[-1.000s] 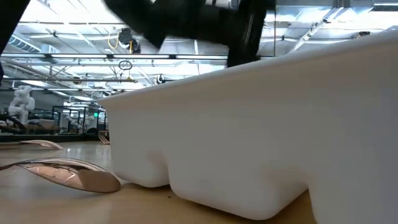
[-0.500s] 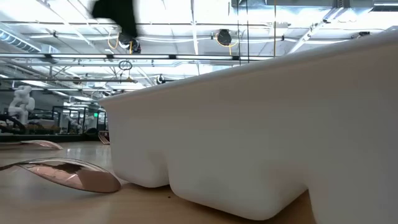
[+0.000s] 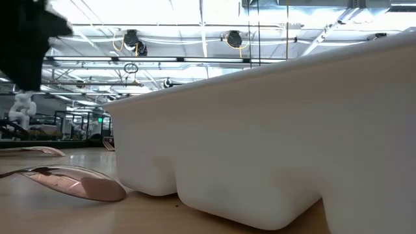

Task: Sort silverware
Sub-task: Put the gold knife into the silverware tray

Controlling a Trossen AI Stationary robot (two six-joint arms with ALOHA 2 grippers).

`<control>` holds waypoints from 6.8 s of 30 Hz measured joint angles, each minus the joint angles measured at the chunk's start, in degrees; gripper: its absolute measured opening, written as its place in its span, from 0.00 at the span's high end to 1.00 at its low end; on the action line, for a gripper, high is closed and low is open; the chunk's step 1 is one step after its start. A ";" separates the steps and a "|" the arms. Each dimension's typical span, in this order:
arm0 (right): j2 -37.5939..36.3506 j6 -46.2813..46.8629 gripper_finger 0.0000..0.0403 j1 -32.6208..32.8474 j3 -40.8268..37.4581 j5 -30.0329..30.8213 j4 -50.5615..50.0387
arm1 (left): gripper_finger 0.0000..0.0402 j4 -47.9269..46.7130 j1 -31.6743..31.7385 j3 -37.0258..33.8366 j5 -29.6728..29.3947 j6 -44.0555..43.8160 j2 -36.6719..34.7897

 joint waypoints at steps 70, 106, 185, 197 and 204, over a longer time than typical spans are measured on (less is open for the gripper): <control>0.00 7.60 0.53 -0.81 0.00 -0.24 2.02 | 0.81 24.27 10.76 -17.81 7.06 -5.49 14.91; 0.00 3.27 0.53 -0.81 0.00 -0.22 1.95 | 0.81 16.73 11.94 -6.20 2.10 -2.43 15.04; -0.02 -1.45 0.53 -0.81 0.02 0.02 0.66 | 0.81 78.08 16.65 33.34 6.89 48.43 51.55; -0.02 -1.47 0.53 -0.81 0.02 0.02 0.66 | 0.58 77.61 16.81 33.29 10.67 49.65 51.56; -0.02 -1.49 0.53 -0.81 0.02 0.02 0.68 | 0.54 78.59 16.95 33.29 12.36 49.30 51.55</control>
